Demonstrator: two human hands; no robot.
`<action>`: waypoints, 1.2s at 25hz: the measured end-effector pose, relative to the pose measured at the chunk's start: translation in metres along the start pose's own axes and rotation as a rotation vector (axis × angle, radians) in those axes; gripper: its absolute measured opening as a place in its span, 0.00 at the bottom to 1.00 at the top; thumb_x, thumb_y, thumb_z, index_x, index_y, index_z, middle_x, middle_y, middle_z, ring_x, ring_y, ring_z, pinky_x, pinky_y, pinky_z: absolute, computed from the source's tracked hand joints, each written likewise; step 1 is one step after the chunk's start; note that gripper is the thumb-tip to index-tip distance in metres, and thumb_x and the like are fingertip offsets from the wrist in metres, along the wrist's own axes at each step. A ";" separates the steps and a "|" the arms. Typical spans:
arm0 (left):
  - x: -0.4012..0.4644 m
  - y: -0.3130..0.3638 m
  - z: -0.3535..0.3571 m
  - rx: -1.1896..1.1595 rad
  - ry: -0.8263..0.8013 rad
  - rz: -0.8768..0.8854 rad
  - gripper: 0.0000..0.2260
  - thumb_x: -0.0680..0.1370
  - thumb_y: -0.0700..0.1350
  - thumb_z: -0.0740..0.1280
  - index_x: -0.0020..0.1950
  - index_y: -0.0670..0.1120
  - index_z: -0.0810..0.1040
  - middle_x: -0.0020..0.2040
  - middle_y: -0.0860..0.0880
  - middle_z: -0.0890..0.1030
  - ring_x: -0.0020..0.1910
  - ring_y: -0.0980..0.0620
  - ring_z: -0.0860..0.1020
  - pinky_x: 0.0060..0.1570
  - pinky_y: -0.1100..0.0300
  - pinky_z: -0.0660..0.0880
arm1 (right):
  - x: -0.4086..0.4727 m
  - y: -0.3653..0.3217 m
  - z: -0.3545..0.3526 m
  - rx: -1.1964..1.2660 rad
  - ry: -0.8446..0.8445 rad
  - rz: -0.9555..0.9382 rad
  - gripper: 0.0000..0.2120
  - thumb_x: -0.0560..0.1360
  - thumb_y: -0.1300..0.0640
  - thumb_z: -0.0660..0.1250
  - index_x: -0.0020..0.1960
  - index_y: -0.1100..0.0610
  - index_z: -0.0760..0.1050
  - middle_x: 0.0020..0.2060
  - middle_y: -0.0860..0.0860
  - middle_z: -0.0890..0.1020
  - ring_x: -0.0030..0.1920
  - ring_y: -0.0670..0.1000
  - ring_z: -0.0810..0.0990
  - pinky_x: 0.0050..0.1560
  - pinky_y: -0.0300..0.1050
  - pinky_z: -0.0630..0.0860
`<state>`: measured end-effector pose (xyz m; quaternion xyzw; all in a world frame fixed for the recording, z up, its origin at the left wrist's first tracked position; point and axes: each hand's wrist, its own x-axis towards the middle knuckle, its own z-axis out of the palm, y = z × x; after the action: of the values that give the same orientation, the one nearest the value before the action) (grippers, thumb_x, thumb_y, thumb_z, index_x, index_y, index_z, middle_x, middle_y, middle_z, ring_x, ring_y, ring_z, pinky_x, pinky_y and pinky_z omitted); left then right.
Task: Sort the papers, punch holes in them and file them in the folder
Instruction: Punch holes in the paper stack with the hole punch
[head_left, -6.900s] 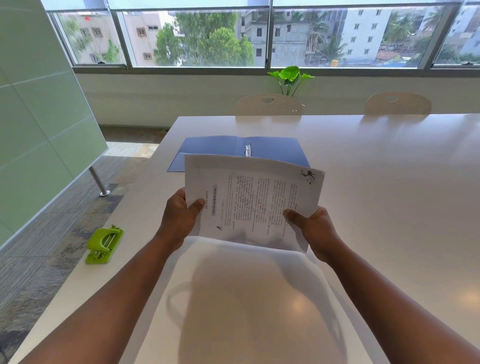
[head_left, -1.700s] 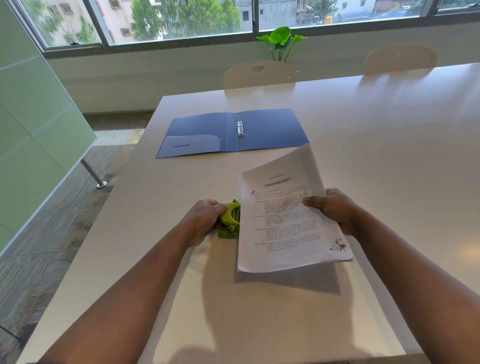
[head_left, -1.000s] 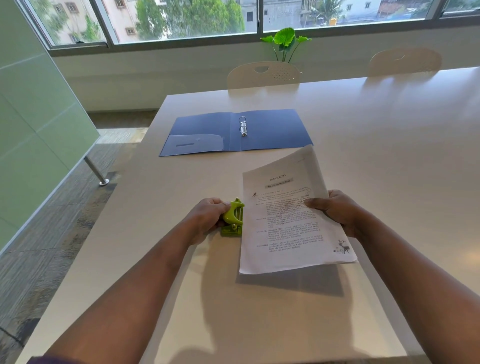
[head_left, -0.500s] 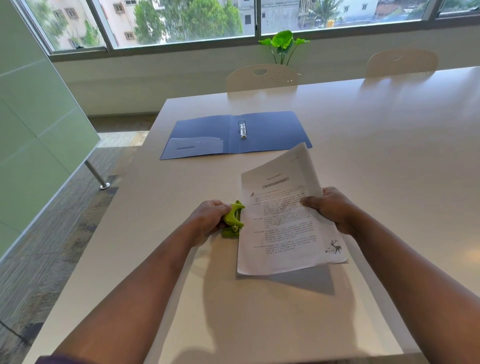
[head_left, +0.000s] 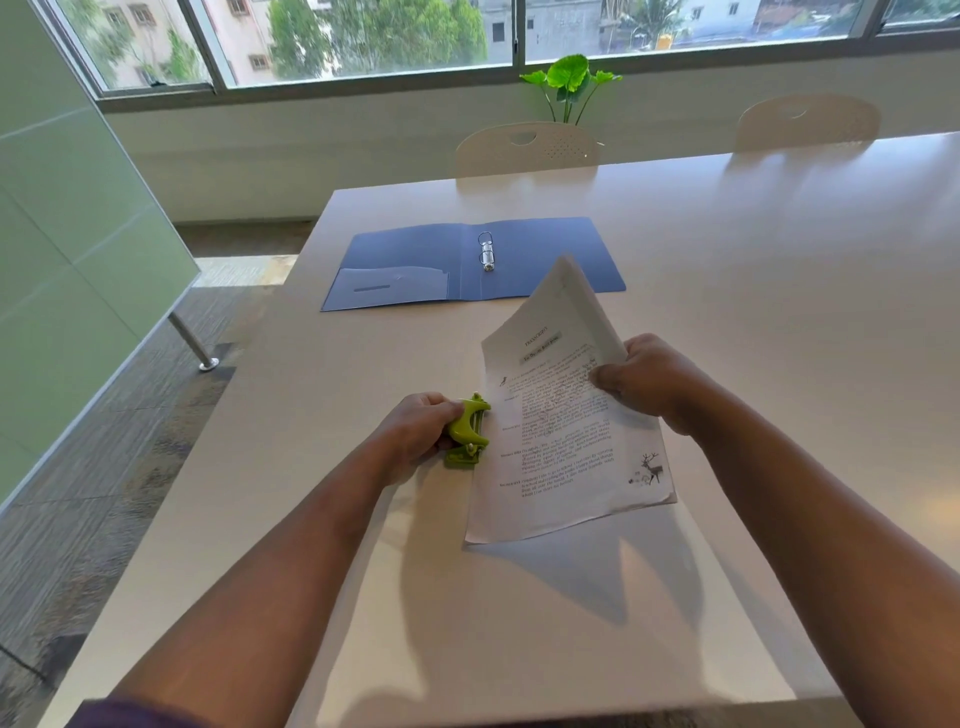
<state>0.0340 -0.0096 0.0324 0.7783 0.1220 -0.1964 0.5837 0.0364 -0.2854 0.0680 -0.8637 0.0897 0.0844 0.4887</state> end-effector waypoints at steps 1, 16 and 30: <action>0.000 0.000 0.000 -0.001 -0.003 -0.001 0.09 0.84 0.46 0.64 0.46 0.45 0.78 0.38 0.46 0.78 0.31 0.55 0.74 0.27 0.68 0.74 | 0.001 -0.002 0.000 -0.007 0.004 0.002 0.13 0.75 0.61 0.68 0.59 0.61 0.81 0.51 0.56 0.85 0.48 0.61 0.85 0.54 0.62 0.84; 0.003 -0.002 -0.001 0.054 0.014 0.020 0.10 0.84 0.48 0.63 0.48 0.45 0.79 0.38 0.48 0.80 0.30 0.58 0.76 0.27 0.68 0.74 | 0.016 0.034 0.013 0.301 -0.115 0.148 0.15 0.78 0.60 0.70 0.64 0.58 0.77 0.53 0.56 0.86 0.49 0.60 0.87 0.48 0.61 0.85; 0.006 -0.007 0.000 0.047 0.040 0.045 0.10 0.84 0.50 0.64 0.51 0.46 0.80 0.39 0.49 0.81 0.30 0.58 0.78 0.26 0.68 0.73 | 0.016 0.044 0.010 0.351 -0.184 0.152 0.13 0.79 0.60 0.70 0.63 0.56 0.79 0.51 0.57 0.87 0.43 0.57 0.89 0.34 0.51 0.84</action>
<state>0.0368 -0.0074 0.0236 0.7982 0.1117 -0.1706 0.5668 0.0409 -0.3000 0.0220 -0.7449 0.1229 0.1826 0.6299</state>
